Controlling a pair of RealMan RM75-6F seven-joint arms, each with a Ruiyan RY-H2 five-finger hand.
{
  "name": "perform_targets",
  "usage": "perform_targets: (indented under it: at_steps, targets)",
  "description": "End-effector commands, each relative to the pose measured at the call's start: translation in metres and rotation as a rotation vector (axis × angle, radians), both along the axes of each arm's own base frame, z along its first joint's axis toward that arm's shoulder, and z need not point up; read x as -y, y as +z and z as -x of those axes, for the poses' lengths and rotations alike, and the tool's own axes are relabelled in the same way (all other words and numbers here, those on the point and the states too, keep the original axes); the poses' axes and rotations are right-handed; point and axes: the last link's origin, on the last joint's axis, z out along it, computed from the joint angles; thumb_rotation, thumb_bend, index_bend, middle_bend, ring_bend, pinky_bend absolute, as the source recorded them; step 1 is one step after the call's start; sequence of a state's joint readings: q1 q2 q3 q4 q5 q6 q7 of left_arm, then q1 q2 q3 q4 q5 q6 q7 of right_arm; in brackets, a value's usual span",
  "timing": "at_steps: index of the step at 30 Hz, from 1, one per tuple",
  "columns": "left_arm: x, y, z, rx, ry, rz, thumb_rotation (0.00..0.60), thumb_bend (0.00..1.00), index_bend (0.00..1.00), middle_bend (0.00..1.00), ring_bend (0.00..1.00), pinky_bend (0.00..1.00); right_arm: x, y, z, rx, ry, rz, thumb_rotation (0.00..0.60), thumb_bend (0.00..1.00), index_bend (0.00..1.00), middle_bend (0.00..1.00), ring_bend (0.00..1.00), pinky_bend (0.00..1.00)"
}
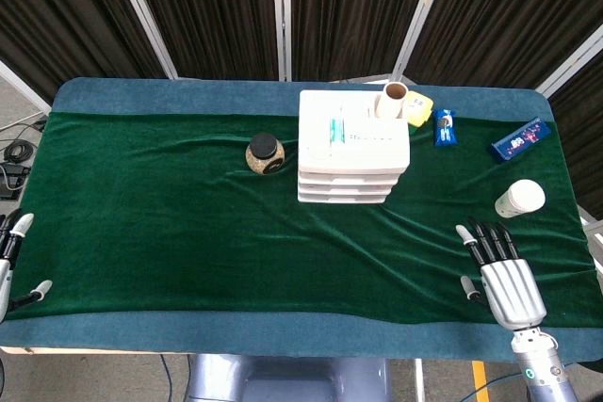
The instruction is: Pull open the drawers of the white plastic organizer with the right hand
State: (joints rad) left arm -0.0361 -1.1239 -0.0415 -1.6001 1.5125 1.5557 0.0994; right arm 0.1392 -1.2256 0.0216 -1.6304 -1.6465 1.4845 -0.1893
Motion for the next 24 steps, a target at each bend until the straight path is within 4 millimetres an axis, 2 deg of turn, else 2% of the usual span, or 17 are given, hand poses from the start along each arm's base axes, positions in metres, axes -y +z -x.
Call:
perform_targets:
  at_steps: [1, 24]
  targets:
    - [0.0000, -0.0004, 0.0000, -0.001, 0.000, 0.001, 0.600, 0.08, 0.00, 0.00, 0.00, 0.00, 0.0000, 0.0000, -0.0001, 0.001, 0.000, 0.000, 0.600, 0.27, 0.02, 0.00, 0.00, 0.00]
    - [-0.0004, -0.0003, -0.0013, -0.001, -0.004, -0.004, 0.600, 0.08, 0.00, 0.00, 0.00, 0.00, -0.0007, -0.0020, -0.0025, 0.008, 0.006, -0.016, 0.600, 0.27, 0.02, 0.00, 0.00, 0.00]
